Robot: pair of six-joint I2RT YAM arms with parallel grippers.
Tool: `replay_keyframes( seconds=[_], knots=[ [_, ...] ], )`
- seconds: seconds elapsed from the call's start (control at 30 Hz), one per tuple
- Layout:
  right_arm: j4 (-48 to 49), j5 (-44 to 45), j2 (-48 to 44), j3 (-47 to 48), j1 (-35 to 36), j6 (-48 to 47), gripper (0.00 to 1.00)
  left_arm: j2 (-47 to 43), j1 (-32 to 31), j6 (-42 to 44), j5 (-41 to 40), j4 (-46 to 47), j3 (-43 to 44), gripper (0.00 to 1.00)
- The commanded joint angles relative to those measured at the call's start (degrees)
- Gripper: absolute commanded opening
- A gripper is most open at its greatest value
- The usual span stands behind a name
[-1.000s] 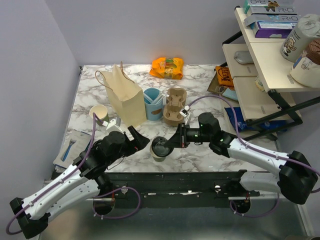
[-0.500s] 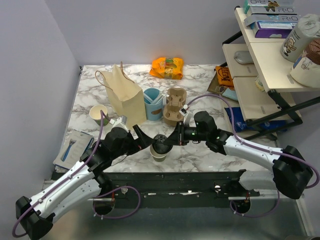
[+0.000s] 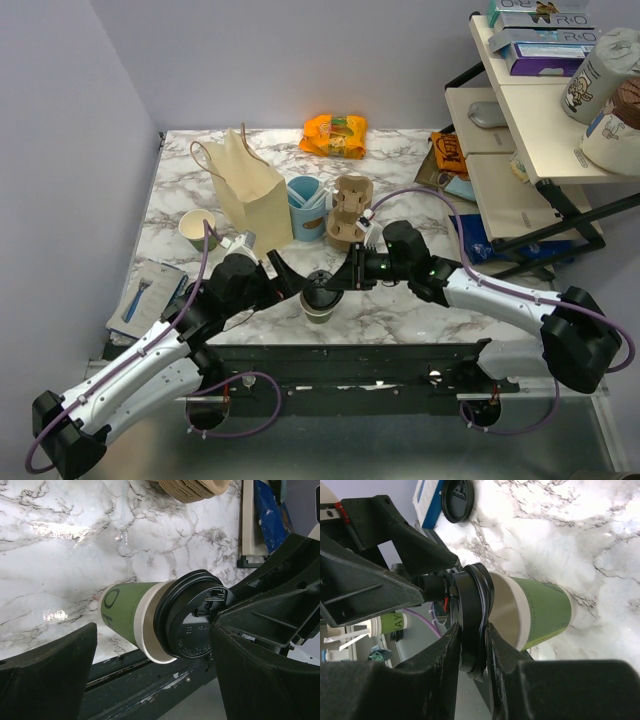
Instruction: Pack the takeout coffee
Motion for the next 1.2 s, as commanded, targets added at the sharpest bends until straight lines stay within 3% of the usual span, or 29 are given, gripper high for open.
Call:
replay_keyframes(
  seconds=[0.0,0.43,1.17],
  knots=[
    [-3.2,2.4,-0.4,1.3,0.4,-1.0,0.34,1.0,0.2,1.1,1.4,1.2,-0.8,0.99],
    [-9.9,6.1,-1.6,3.9,0.4,-4.0,0.53,4.2,0.2,1.7,3.3,2.7,-1.2,0.99],
    [-14.1,6.0,-0.1,5.8,0.5,-7.2,0.51,7.7,0.3,1.3,6.5,6.4,-1.8,0.99]
  ],
)
